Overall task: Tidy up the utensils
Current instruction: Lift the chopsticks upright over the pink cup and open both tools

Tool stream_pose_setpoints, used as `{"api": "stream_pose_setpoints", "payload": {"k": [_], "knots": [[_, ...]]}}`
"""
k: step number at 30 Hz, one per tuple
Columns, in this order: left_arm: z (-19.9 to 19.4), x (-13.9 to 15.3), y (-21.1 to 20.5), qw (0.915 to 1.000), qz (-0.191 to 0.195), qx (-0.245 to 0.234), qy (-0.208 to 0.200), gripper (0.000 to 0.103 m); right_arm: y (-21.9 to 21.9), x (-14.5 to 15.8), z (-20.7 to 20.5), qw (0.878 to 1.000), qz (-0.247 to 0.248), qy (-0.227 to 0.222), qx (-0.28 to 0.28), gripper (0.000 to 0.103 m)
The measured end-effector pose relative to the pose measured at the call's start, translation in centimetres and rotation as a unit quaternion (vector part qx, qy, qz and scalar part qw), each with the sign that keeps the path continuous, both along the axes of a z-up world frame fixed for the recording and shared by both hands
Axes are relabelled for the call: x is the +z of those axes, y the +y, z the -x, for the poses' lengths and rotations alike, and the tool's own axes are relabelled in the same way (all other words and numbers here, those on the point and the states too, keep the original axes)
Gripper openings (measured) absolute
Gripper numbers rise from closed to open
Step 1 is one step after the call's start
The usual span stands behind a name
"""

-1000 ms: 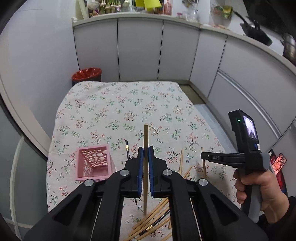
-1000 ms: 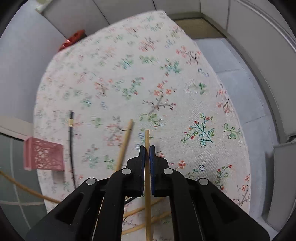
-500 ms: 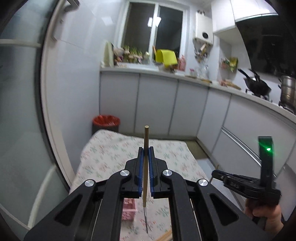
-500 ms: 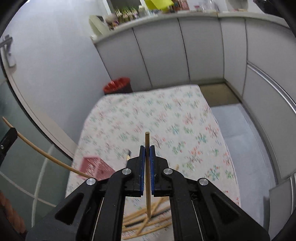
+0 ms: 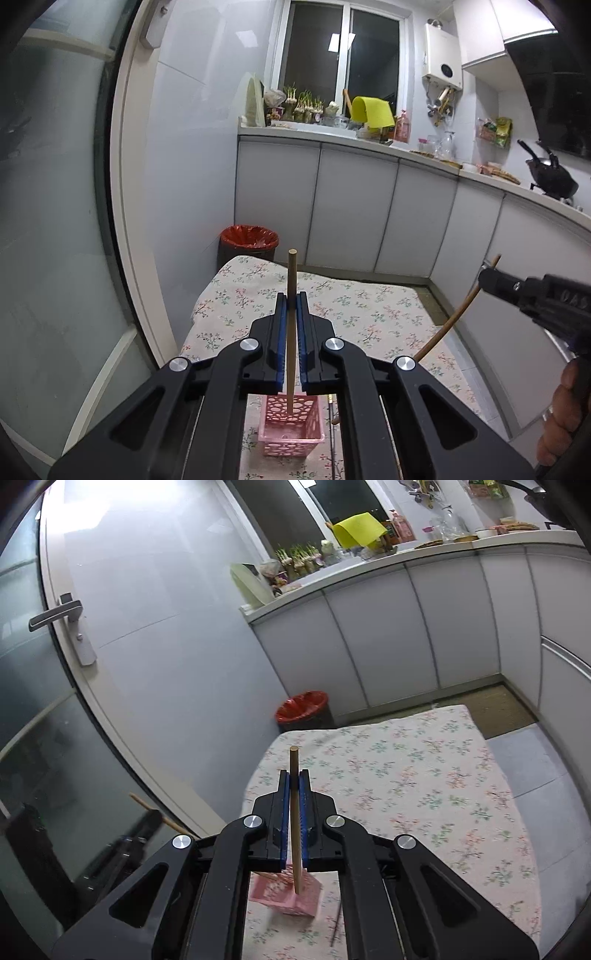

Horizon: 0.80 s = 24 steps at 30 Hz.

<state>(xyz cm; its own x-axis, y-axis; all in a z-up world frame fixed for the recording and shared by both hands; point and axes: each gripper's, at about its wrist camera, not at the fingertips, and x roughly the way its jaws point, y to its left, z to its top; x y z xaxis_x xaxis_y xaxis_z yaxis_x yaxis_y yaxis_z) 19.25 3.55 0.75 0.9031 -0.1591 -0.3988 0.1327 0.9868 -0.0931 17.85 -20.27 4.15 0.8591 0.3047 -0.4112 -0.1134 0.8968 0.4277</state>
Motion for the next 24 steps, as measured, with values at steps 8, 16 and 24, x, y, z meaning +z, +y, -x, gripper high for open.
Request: {"api": "stream_pose_setpoints", "payload": {"k": [8,16,24], "knots": [[-3.5,-3.4,0.4,0.9972,-0.004,-0.005,0.074,0.005,3.4,-3.4,-3.3,0.999,0.013,0.04,0.026,0.004],[-5.6,-5.4,1.2,0.9942,0.013,0.001,0.107,0.006,4.3,-7.4,-6.1,0.994,0.018,0.096,0.038,0.007],[-4.3,-4.2,1.6,0.9945,0.032,0.009,0.099,0.054,3.2,-6.7,-5.4,0.996,0.013,0.081,0.033,0.039]]}}
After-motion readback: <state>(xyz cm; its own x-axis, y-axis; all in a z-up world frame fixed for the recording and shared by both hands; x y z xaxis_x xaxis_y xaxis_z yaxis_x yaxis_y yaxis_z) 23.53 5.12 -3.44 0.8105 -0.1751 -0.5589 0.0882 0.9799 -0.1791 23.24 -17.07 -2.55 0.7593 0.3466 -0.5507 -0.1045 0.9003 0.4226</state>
